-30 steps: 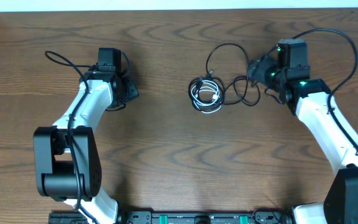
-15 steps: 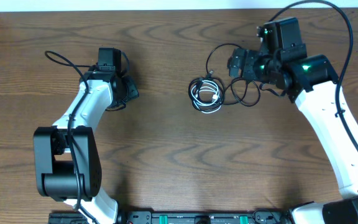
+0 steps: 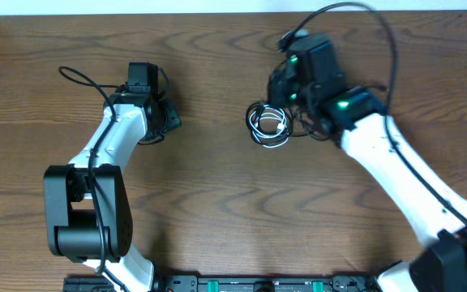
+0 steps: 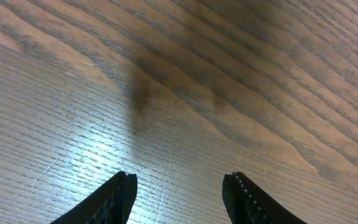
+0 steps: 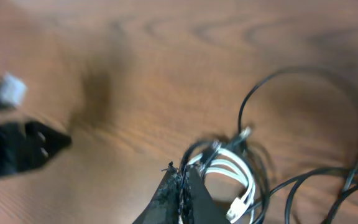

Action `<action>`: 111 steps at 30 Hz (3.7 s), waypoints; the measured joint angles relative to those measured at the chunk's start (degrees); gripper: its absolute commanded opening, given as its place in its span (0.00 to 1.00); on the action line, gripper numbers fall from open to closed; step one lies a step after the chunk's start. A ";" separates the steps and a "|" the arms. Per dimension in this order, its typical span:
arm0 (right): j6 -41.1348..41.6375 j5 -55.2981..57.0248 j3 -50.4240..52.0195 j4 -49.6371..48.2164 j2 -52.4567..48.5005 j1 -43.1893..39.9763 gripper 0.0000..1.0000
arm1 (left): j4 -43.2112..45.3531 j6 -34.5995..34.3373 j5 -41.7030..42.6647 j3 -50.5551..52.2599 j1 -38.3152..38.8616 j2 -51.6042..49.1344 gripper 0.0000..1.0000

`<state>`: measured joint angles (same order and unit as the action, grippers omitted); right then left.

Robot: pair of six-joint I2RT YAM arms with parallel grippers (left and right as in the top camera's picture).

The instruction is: Untangle cables

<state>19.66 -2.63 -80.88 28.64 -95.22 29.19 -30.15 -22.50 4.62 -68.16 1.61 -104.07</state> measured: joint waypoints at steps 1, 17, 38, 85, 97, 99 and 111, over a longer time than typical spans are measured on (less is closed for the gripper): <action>-0.20 0.04 0.13 -0.07 -1.25 0.42 0.24 | -0.02 0.00 0.00 0.00 0.00 0.00 0.50; -2.86 -1.25 0.74 -1.97 -17.42 3.02 0.30 | 0.00 0.00 0.00 0.00 0.00 0.00 0.50; -3.58 -6.82 0.76 -1.88 -22.86 4.24 0.01 | 0.00 0.00 0.02 0.00 0.00 0.00 0.50; -9.84 -1.38 0.81 3.17 -20.33 3.96 0.83 | -0.02 0.00 0.00 0.00 0.00 0.00 0.51; -9.92 -1.31 0.92 2.97 -21.44 3.96 0.55 | -0.02 0.00 0.00 0.00 0.00 0.00 0.51; -9.81 -1.20 0.92 3.02 -21.44 3.96 0.34 | -0.02 0.00 0.00 0.00 0.00 0.00 0.51; -9.68 -1.60 0.92 2.51 -21.44 4.00 0.16 | -0.02 0.00 0.00 0.00 0.00 0.00 0.51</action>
<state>9.98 -4.23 -79.96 31.16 -116.66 33.19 -30.17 -22.50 4.62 -68.16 1.61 -104.07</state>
